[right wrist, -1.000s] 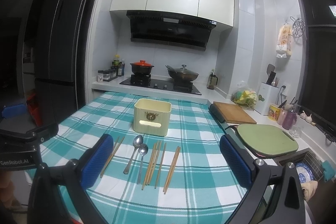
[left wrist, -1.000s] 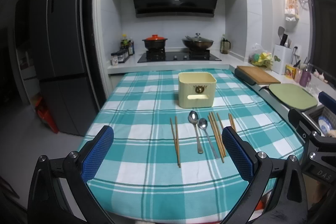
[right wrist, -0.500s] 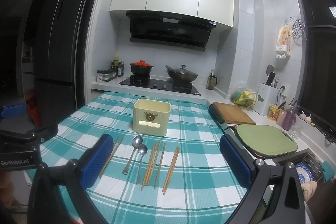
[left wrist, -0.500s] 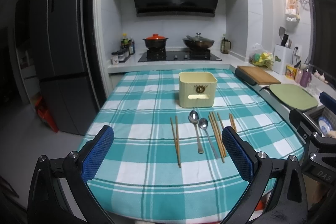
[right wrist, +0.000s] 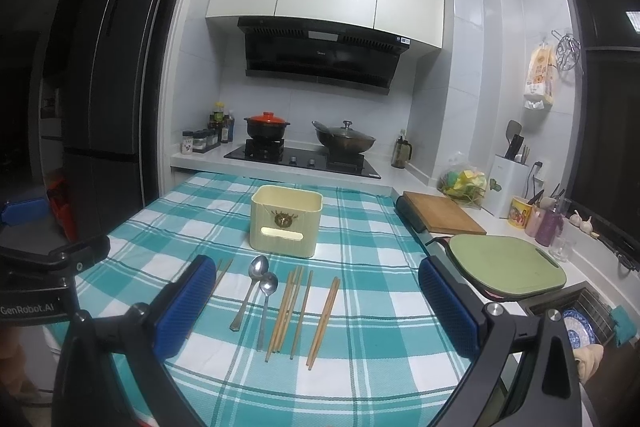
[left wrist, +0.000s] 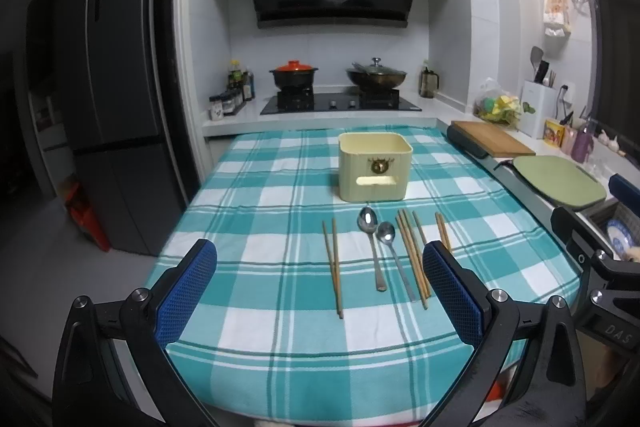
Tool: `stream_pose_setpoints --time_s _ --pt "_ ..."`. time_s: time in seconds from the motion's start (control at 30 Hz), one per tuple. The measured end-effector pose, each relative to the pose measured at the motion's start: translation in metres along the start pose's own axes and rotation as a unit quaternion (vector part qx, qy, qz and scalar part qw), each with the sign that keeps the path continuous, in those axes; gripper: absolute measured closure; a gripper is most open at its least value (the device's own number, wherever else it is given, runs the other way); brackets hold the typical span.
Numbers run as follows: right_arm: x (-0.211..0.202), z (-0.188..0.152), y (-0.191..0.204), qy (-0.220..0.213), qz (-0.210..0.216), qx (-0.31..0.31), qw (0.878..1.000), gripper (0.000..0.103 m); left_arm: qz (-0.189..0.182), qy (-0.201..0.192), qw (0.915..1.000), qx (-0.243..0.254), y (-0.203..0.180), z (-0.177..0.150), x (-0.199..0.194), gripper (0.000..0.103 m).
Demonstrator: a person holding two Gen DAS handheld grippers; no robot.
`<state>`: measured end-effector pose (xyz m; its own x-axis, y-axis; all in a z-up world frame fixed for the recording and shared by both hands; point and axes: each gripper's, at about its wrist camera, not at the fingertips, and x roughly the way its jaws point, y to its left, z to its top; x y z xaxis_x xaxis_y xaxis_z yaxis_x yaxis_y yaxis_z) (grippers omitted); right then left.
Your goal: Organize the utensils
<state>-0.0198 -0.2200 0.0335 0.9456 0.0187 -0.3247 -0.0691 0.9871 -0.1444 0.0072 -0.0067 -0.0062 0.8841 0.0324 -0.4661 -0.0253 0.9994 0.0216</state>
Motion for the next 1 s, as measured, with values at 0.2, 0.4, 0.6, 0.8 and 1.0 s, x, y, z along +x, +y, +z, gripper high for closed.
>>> stream_pose_setpoints --time_s 0.2,0.4,0.6,0.8,1.0 --pt "0.008 0.000 -0.002 0.006 0.000 -0.002 1.000 0.000 0.000 0.006 1.0000 -0.001 -0.002 0.001 0.006 0.000" --pt "0.015 -0.003 0.002 0.013 -0.003 -0.003 1.000 0.000 -0.003 0.013 0.9999 0.000 -0.004 0.001 0.013 0.000" --pt "0.022 -0.007 0.003 0.022 -0.007 -0.004 1.000 0.000 -0.011 0.024 0.9996 0.003 -0.007 0.003 0.026 0.000" --pt "0.035 -0.008 -0.001 0.034 -0.017 0.003 0.999 0.000 -0.015 0.035 0.9992 0.010 -0.011 0.006 0.042 0.000" --pt "0.053 -0.012 -0.001 0.052 -0.028 0.004 0.998 0.000 -0.020 0.058 0.9981 0.010 -0.011 0.005 0.063 0.000"
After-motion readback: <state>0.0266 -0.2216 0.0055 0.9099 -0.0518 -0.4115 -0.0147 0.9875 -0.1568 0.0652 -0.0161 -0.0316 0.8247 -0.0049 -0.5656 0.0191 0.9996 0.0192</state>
